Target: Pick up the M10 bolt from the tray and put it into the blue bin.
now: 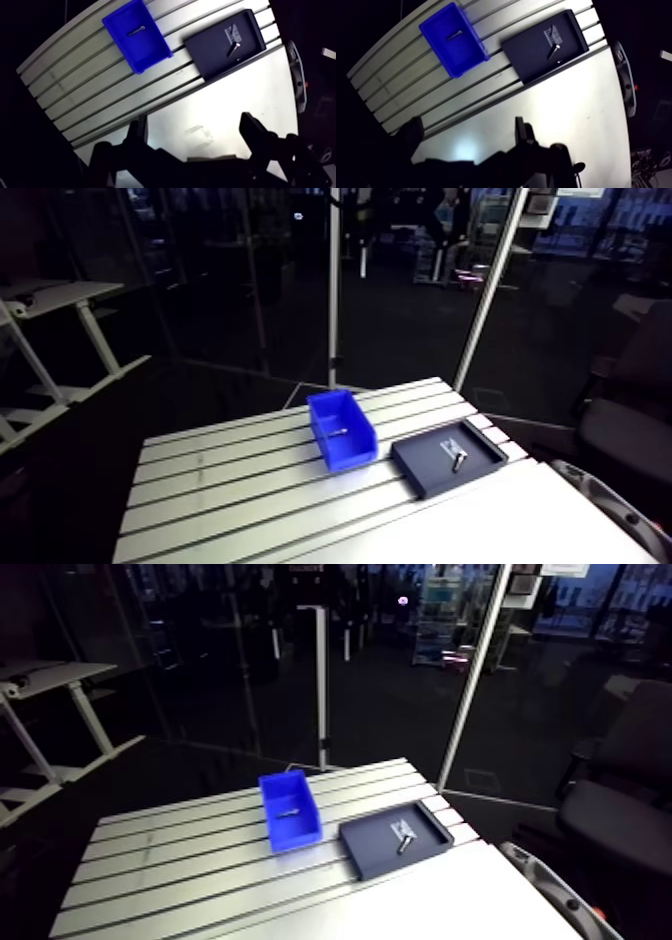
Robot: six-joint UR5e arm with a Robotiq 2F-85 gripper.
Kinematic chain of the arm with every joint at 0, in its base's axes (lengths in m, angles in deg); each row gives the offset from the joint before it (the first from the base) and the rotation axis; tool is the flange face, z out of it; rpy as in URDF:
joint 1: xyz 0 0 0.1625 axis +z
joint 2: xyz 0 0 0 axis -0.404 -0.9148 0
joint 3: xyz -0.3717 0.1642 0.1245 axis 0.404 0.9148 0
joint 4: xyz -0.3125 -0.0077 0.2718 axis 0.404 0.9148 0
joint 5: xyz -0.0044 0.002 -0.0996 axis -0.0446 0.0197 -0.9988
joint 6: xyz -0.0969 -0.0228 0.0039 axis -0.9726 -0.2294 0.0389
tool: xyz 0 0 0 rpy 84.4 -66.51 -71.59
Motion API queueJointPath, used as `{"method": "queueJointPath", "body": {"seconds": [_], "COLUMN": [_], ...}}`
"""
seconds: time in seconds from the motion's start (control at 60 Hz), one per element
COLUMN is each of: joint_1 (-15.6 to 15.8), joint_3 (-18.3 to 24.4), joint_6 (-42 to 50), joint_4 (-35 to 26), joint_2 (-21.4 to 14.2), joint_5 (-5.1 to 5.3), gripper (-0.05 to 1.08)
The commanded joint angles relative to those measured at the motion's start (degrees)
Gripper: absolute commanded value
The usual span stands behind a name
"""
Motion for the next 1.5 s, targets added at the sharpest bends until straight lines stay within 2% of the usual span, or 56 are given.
{"method": "queueJointPath", "body": {"seconds": [0.017,0.25,0.55,0.8,1.167,1.267,1.5], "joint_1": [-2.9,-5.7,-8.8,-10.7,-12.2,-13.9,-15.8], "joint_3": [-3.4,-8.0,-14.2,-17.4,-20.8,-22.4,-25.5], "joint_6": [1.7,3.6,4.6,4.5,4.6,4.7,5.9], "joint_4": [3.9,10.2,16.0,20.8,24.7,26.1,28.2], "joint_2": [0.0,-0.1,-0.1,-0.1,0.6,0.7,0.7], "joint_5": [0.46,0.81,0.75,0.74,0.65,0.73,0.73], "gripper": [0.01,0.01,0.01,0.01,0.01,0.01,0.01]}}
